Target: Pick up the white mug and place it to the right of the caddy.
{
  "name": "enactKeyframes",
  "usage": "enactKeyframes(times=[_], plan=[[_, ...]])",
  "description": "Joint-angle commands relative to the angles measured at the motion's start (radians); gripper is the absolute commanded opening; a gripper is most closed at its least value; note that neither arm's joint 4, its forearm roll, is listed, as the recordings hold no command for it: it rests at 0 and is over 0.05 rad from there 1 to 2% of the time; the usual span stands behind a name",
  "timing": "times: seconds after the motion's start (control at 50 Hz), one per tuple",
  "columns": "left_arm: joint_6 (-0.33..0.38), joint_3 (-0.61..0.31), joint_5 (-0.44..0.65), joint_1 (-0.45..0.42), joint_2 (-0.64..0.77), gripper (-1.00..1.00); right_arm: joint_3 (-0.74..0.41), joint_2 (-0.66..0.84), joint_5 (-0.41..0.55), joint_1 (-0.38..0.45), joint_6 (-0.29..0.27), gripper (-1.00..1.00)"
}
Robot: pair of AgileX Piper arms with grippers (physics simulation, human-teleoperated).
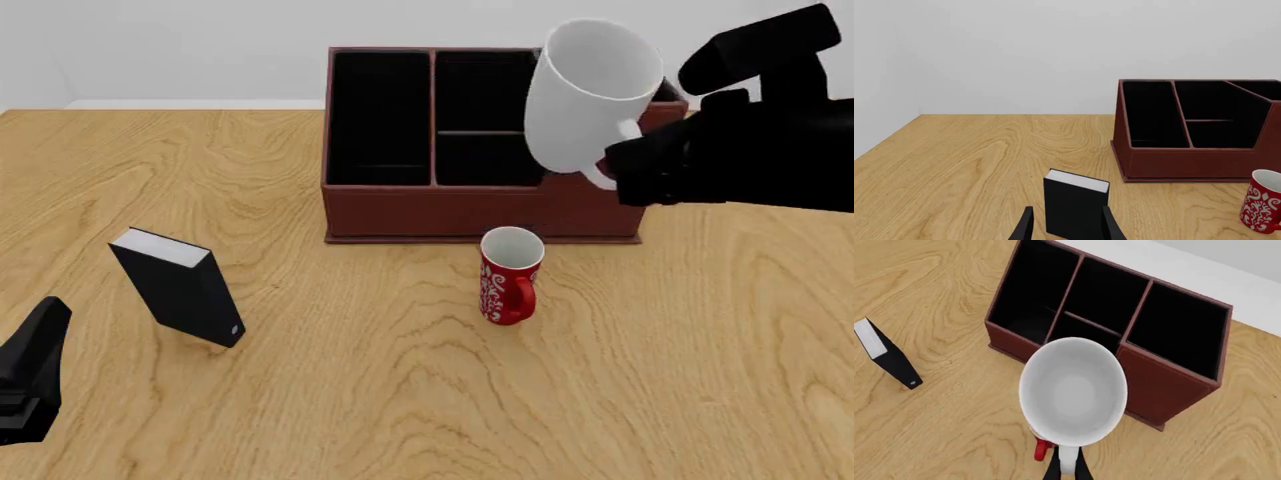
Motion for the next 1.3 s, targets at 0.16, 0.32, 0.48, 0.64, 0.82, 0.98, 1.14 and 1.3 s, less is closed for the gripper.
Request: enactKeyframes(times=[0.16,0.32,0.48,0.64,0.82,0.98,1.14,1.3], plan=[[0.000,0.000,0.000,0.000,0.000,1.00,0.046,-0.088,0.030,-0.131,0.020,-1.00],[0.000,0.000,0.000,0.000,0.000,1.00,0.071,-0.118,0.038,-0.180,0.015,-1.00],[0.000,0.000,0.000,0.000,0.000,1.00,0.097,-0.156,0.051,-0.260,0.013,-1.00],[0.000,0.000,0.000,0.000,0.000,1.00,0.109,-0.181,0.062,-0.314,0.017,-1.00],[0.000,0.000,0.000,0.000,0.000,1.00,0.132,-0.198,0.059,-0.387,0.023,-1.00],[0.000,0.000,0.000,0.000,0.000,1.00,0.151,-0.201,0.041,-0.457,0.021,-1.00],[0.000,0.000,0.000,0.000,0.000,1.00,0.171,-0.172,0.002,-0.525,0.013,-1.00],[0.000,0.000,0.000,0.000,0.000,1.00,0.188,-0.136,-0.038,-0.575,0.011,-1.00]])
